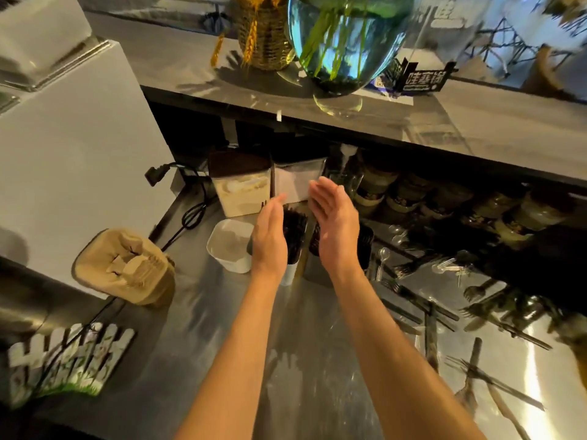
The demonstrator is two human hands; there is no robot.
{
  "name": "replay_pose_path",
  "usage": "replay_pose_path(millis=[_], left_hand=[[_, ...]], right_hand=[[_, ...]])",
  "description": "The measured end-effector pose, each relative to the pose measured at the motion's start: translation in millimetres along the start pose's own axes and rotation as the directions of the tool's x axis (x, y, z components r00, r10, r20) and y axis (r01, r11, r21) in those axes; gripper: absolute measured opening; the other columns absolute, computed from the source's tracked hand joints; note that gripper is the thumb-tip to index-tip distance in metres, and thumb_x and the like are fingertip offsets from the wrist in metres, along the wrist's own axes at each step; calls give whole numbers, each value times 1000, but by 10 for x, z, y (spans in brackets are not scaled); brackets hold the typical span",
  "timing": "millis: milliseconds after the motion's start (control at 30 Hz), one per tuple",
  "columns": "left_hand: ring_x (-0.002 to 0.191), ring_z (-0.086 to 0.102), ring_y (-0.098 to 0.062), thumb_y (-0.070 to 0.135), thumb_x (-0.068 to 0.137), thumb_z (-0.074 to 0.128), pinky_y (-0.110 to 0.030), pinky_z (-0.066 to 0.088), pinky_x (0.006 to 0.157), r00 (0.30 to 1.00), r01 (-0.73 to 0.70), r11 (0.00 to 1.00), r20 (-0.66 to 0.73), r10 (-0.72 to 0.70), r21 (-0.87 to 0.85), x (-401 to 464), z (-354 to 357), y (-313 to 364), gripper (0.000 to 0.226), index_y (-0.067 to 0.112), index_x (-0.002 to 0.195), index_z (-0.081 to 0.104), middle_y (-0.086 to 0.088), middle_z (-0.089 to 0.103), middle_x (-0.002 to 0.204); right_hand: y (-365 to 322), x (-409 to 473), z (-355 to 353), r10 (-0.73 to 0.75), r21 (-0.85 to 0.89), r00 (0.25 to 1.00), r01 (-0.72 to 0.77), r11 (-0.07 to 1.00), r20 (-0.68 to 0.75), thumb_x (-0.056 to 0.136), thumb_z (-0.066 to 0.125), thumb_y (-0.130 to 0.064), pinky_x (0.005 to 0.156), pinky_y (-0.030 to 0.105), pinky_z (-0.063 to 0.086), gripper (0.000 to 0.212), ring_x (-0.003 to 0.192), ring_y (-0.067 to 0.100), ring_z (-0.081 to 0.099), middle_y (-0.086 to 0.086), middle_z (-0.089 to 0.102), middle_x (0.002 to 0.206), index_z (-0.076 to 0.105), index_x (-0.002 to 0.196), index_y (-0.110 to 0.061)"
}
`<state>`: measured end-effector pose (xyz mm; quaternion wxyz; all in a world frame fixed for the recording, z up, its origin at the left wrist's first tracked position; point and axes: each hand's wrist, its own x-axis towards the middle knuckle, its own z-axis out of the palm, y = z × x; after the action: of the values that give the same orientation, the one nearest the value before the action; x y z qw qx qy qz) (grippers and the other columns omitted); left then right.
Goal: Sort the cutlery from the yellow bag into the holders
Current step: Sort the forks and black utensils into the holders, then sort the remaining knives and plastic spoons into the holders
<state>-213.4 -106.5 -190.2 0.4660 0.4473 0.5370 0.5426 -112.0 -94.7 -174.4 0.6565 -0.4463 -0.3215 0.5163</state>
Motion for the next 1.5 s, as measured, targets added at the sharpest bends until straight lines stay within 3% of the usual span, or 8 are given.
replay_pose_path(millis=[233,433,633,767,867,1000,1200,1500], left_hand=[[112,62,-6,27,98,47,-29,51,96,945,-4,999,327,-10,43,-582,987,125,23,30,109,67,11,68,114],[80,64,-12,22,101,47,-25,49,64,819,525,851,285,-497,-23,-1169,1716,-283,22,12,105,66,-2,70,99],[137,43,-31,56,101,38,-48,34,113,621,773,635,191,-760,14,-1681,2076,-838,65,11,149,40,-9,43,150],[125,52,-27,64,92,47,-42,40,105,795,576,783,62,-603,236,-1992,2255,-1232,65,17,136,54,-4,56,135],[119,57,-22,51,98,49,-34,44,95,899,378,851,74,-431,366,-2274,2361,-1403,46,17,128,59,-6,61,128],[132,47,-27,57,87,62,-44,42,108,939,176,711,100,-328,681,-2562,2491,-1695,76,15,147,43,-10,51,143],[149,24,-30,58,77,74,-51,18,119,961,-68,487,189,-204,871,-2710,2731,-1931,101,7,153,32,-14,35,157],[131,47,-29,13,89,67,-43,33,111,986,-142,488,167,-9,861,-2630,2686,-2071,44,13,132,60,-14,61,131]], right_hand=[[-501,-444,-1111,-106,-68,953,90,994,-285,103,48,-10,93,32,55,23,106,23,69,17,72,111,70,110,-7],[-474,-835,-2404,-45,-187,859,-60,981,-510,96,60,-14,89,31,52,16,97,17,67,3,74,98,75,94,-17],[-161,-1358,-3668,21,-221,636,-299,928,-772,96,54,-19,76,38,41,20,75,12,49,-3,54,80,59,78,-26],[121,-1693,-4309,46,-453,750,-445,772,-659,91,61,-51,107,40,43,43,114,19,56,5,62,123,66,119,-20],[204,-1795,-4526,-23,-793,875,-427,436,-483,85,75,-46,116,39,28,66,137,34,44,17,55,141,58,135,-6],[375,-1938,-4761,-9,-952,955,-296,79,-298,79,76,-57,119,48,24,83,142,38,39,17,50,147,55,141,-6],[381,-1944,-5030,-149,-978,966,-210,17,-210,79,80,-42,90,40,41,35,100,27,57,5,63,102,69,103,-18],[298,-1792,-5035,-60,-987,989,-141,-81,-136,93,61,-50,69,40,42,36,78,29,57,6,60,79,60,83,-16]])
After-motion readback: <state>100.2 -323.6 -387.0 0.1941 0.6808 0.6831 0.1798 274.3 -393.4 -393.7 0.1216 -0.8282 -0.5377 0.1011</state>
